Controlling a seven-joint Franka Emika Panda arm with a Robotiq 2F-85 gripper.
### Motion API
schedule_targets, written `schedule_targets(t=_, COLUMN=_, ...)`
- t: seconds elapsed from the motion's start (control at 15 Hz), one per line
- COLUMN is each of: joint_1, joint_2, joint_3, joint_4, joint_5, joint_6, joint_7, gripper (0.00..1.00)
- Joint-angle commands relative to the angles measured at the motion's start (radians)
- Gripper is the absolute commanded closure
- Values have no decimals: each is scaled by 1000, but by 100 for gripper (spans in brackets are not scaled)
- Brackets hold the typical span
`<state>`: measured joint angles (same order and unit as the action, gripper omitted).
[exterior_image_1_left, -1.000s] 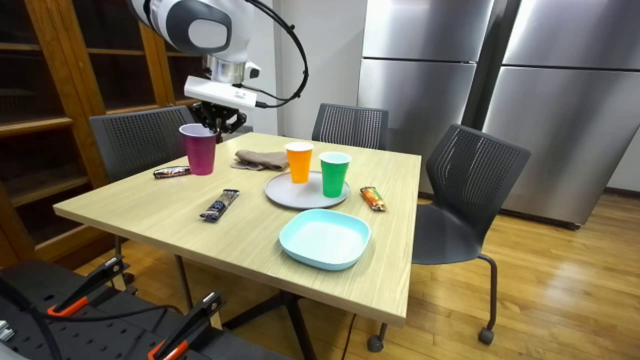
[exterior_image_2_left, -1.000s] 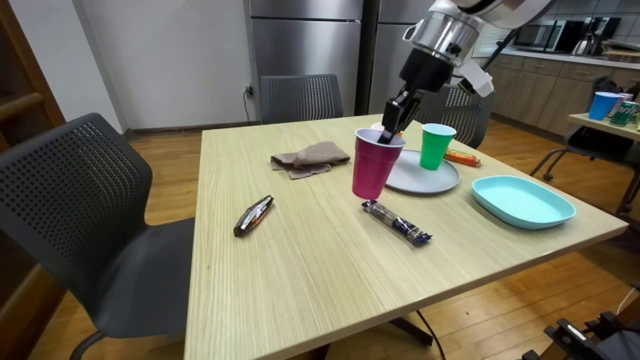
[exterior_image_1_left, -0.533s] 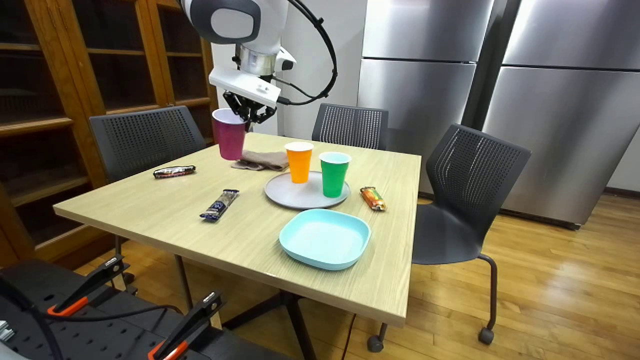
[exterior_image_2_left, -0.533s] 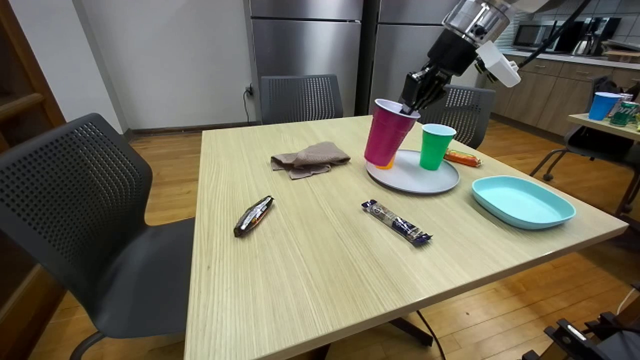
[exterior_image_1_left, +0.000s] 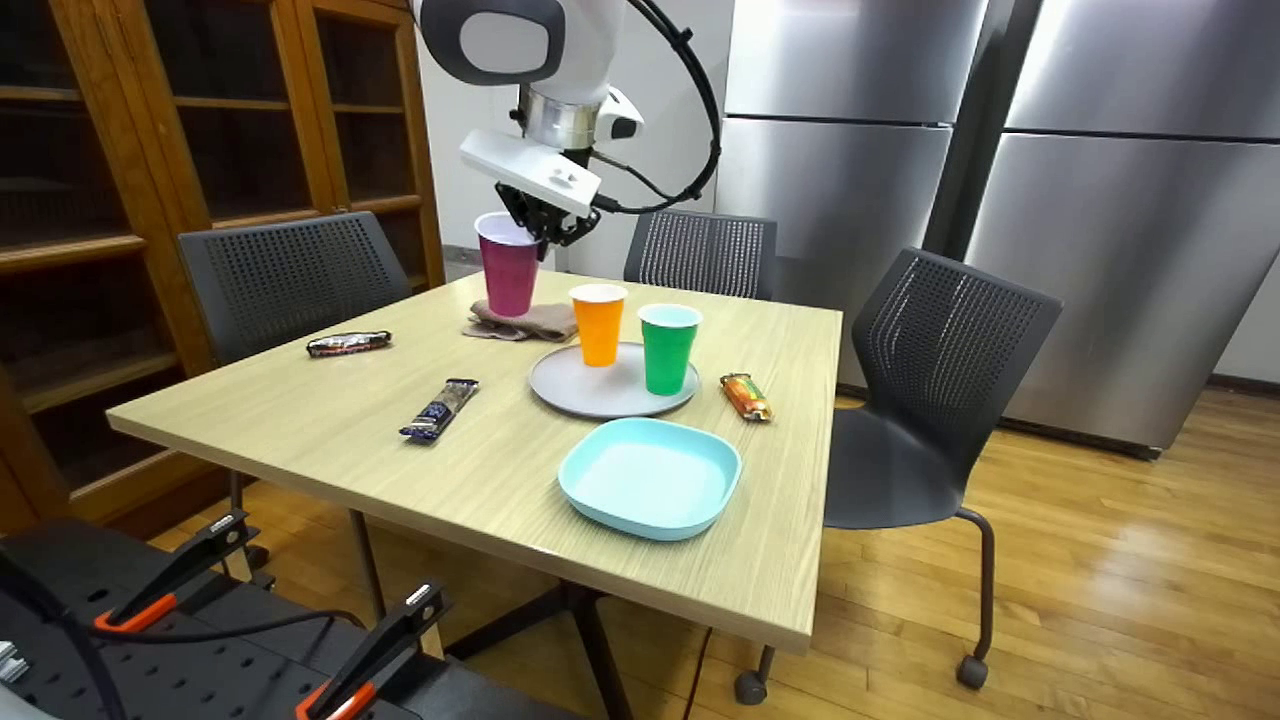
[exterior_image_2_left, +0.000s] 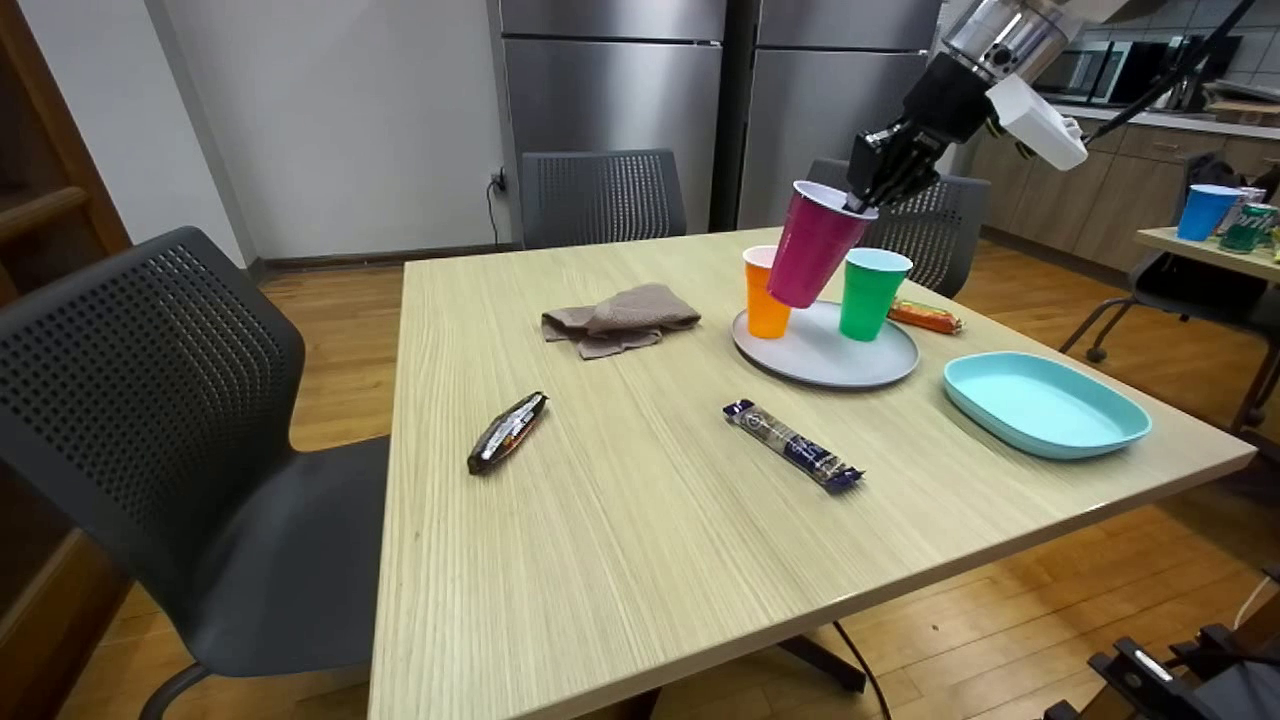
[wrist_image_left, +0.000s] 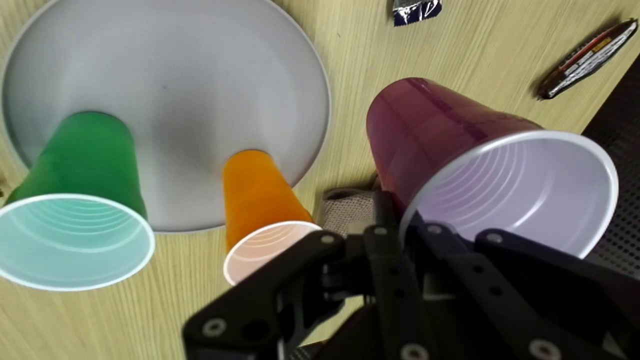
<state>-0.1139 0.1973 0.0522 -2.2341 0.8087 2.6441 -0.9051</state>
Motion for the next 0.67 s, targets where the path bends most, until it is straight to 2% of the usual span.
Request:
schedule_targets(t=0.0, joint_1=3, joint_2=3, joint_3=-20, joint_4=4, joint_5=-13, joint_6=52, joint_7=58, gripper=99)
schedule_targets(t=0.27, joint_1=14, joint_2=46, joint_3=-47, joint_4=26, joint_5=-41, joint_6=122, joint_7=121, gripper=99)
schedule_targets(t=0.6, joint_1=42, joint_2=110, joint_3=-85, joint_4=55, joint_5=-136, joint_6=181, joint_7=227, gripper=99)
